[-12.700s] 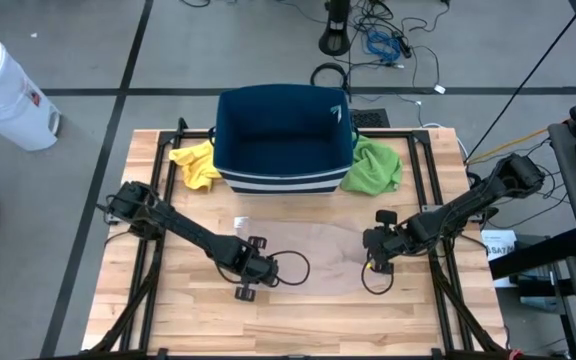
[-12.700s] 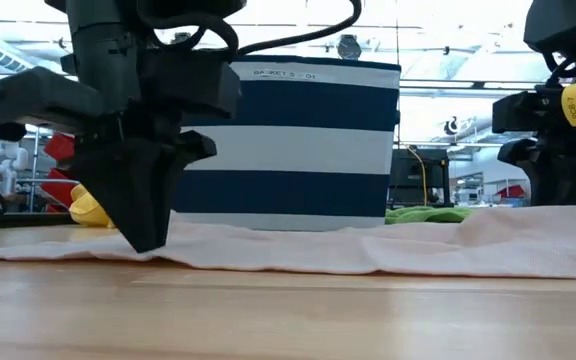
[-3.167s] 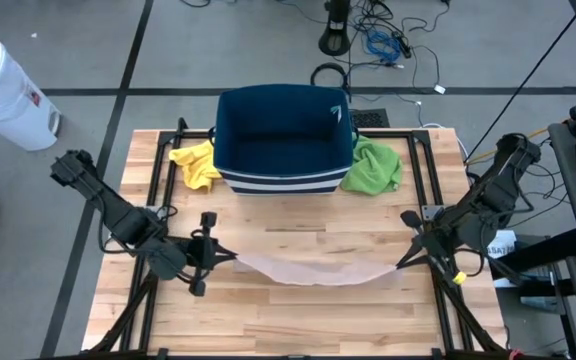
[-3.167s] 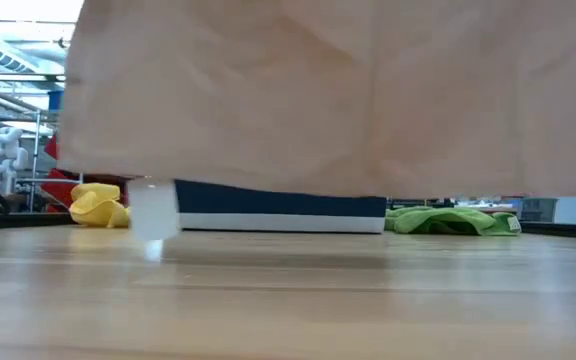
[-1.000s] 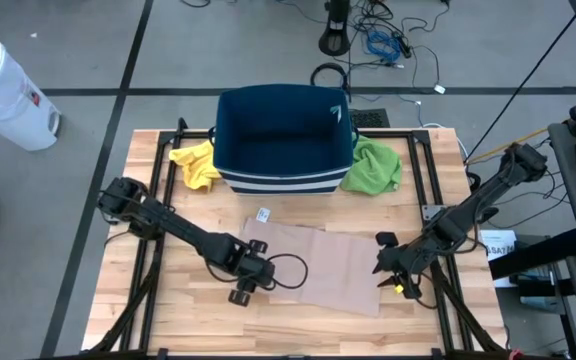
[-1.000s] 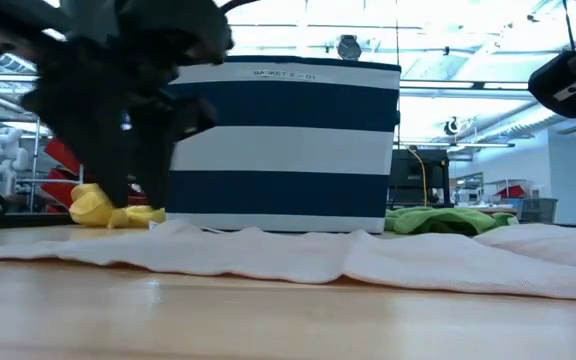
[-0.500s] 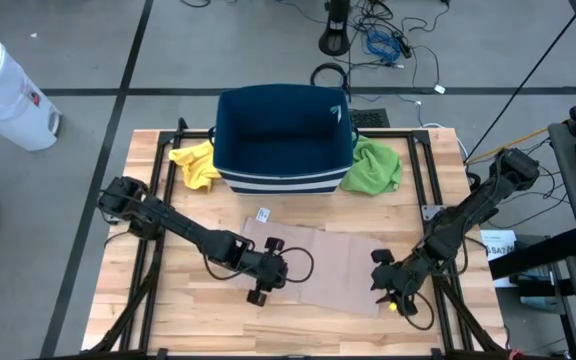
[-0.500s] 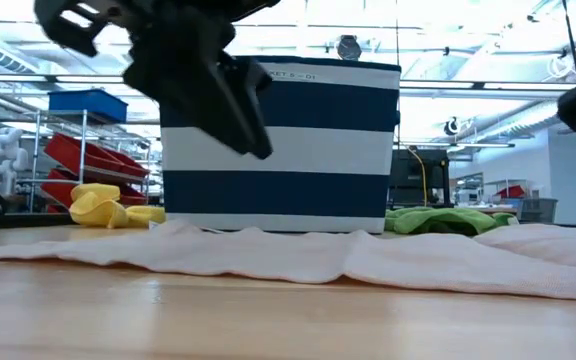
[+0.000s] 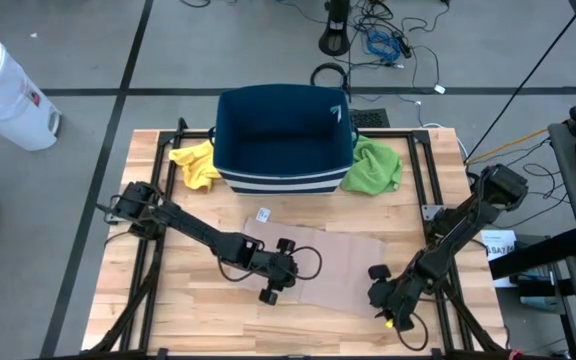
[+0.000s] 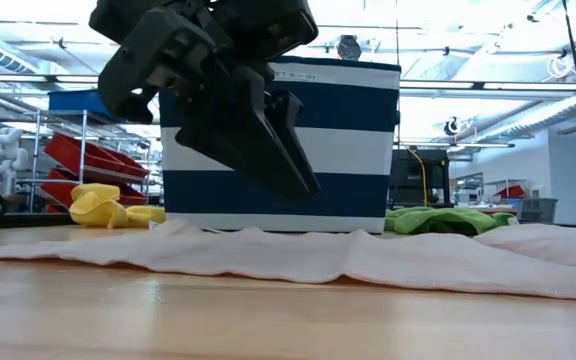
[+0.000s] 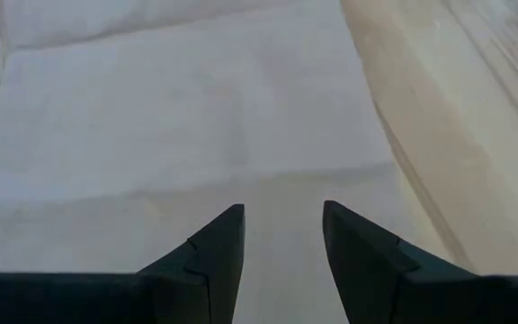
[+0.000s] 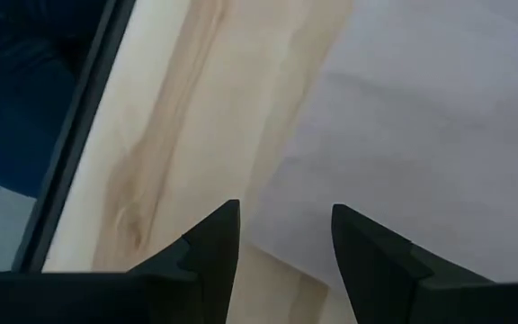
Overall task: Fold towel
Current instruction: Fold the brown towel
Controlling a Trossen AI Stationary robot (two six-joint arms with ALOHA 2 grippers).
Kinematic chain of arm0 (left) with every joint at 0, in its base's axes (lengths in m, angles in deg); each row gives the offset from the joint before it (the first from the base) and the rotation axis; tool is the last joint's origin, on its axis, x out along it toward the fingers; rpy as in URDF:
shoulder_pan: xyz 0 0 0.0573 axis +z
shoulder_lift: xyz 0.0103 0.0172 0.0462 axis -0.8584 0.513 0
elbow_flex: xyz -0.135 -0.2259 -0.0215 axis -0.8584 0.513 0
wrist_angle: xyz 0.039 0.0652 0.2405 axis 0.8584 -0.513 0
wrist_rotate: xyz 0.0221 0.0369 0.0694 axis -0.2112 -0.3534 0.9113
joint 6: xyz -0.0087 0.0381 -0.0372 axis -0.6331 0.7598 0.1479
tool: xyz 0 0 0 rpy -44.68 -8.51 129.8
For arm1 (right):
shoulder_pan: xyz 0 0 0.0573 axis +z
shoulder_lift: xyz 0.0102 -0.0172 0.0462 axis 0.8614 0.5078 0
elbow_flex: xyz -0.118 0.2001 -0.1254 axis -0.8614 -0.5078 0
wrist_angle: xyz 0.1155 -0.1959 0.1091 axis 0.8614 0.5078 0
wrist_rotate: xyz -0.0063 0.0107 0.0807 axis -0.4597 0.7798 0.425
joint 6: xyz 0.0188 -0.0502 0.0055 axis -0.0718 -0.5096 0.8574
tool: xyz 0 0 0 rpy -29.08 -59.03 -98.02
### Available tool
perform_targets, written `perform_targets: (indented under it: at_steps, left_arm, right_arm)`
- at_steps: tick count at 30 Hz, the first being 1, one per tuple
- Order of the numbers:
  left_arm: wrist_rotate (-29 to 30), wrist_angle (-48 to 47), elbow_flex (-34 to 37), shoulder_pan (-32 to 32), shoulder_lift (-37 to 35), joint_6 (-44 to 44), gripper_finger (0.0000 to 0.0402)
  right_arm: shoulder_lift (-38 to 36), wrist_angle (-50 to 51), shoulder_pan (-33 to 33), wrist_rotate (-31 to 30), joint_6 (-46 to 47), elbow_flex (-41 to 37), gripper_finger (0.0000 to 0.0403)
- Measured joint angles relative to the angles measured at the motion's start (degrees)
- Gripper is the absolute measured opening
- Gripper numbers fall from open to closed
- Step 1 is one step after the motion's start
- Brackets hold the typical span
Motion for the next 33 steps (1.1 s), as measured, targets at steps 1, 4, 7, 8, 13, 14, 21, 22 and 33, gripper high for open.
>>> perform_targets:
  at_steps: [1,4,7,8,13,14,21,22,33]
  left_arm:
    - [-0.1,0.0,0.0,0.1,0.0,0.1,0.0158]
    - [-0.2,0.0,0.0,0.9,0.0,0.1,0.0158]
    - [-0.3,0.5,0.0,1.5,0.7,0.0,0.0158]
    - [-0.9,1.0,0.0,1.7,1.0,0.0,0.0158]
    - [-4.3,3.6,0.0,2.5,5.4,-0.2,0.0158]
    - [-4.6,4.0,0.0,2.6,6.2,-0.2,0.0158]
    - [-4.7,4.7,-0.2,2.7,7.5,-0.2,0.0158]
    - [-4.7,4.7,-0.2,2.7,7.5,-0.2,0.0158]
    - [-4.7,4.5,-0.1,2.8,7.6,-0.2,0.0158]
  right_arm:
    - [0.6,-0.6,0.0,0.0,-0.2,0.0,0.0164]
    - [2.5,-1.4,0.0,-0.4,-0.7,0.2,0.0164]
    - [3.6,-1.8,0.1,-1.9,-1.2,0.2,0.0163]
    - [3.8,-1.8,0.1,-2.5,-1.3,0.2,0.0161]
    - [3.9,-1.5,0.4,-4.4,-2.4,0.2,0.0121]
    - [3.9,-1.4,0.4,-4.7,-2.5,0.2,0.0109]
    - [3.9,-0.3,0.7,-4.6,-2.8,0.2,0.0015]
    - [3.9,0.1,0.7,-4.6,-2.9,0.2,0.0008]
    - [4.2,12.4,0.7,-5.0,-5.5,6.4,0.0001]
